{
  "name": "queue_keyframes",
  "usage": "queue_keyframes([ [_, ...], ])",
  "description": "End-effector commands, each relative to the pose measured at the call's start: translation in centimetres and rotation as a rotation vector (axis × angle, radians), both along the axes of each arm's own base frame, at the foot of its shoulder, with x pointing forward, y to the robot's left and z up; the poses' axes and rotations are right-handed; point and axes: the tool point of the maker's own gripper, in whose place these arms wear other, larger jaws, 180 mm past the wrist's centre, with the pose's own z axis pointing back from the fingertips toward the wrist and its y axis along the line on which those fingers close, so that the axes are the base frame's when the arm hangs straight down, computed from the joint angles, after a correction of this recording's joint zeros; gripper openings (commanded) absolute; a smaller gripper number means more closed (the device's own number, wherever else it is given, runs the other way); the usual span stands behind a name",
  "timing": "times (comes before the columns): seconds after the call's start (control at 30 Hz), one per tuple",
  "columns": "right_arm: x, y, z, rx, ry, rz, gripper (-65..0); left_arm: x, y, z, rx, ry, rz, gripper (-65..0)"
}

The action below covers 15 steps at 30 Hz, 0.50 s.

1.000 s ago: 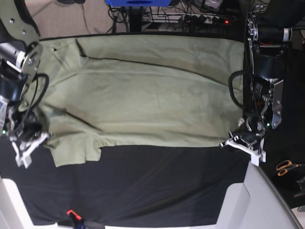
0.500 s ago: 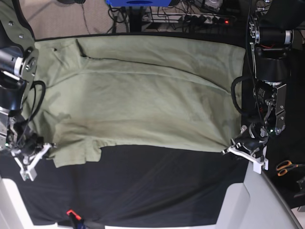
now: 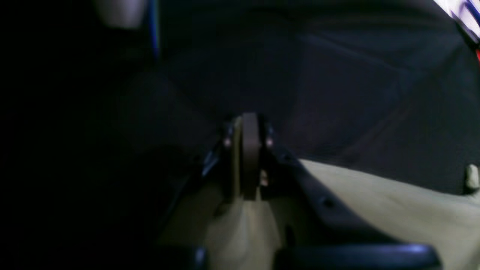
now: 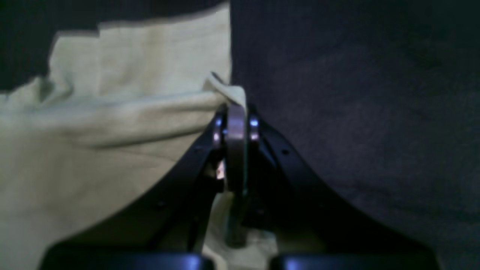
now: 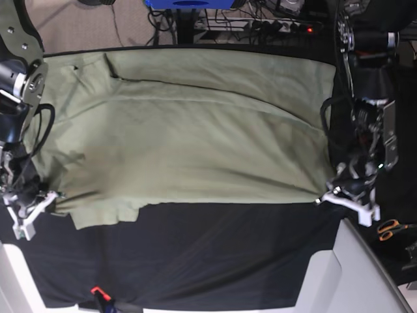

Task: Fold the T-shirt properly
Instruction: 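Grasp the hem corners with both grippers, then lift the hem and fold it toward the collar with both grippers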

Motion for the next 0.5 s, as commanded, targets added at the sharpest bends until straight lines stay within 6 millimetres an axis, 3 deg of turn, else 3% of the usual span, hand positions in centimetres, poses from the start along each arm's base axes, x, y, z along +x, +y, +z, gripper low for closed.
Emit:
queue_keyframes([
  [0.0, 1.5, -1.8, 2.4, -0.027, -0.068, -0.022, -65.0, 1.5, 0.8, 2.8, 0.025, -0.087, 0.007, -65.0],
  [0.3, 0.2, -1.8, 1.2, -0.029, -0.040, -0.016, -65.0, -0.8, 0.3, 0.9, 0.030, -0.044, -0.007, -65.0],
  [0.4, 0.9, -2.2, 2.6, -0.056, -0.082, -0.014, -65.0, -1.1, 0.3, 0.6, 0.031, -0.036, -0.008, -65.0],
  [0.47, 1.2, -2.2, 3.3, -0.068, -0.102, -0.011, -65.0, -0.9, 0.1, 1.4, 0.037, -0.059, -0.015, -65.0],
])
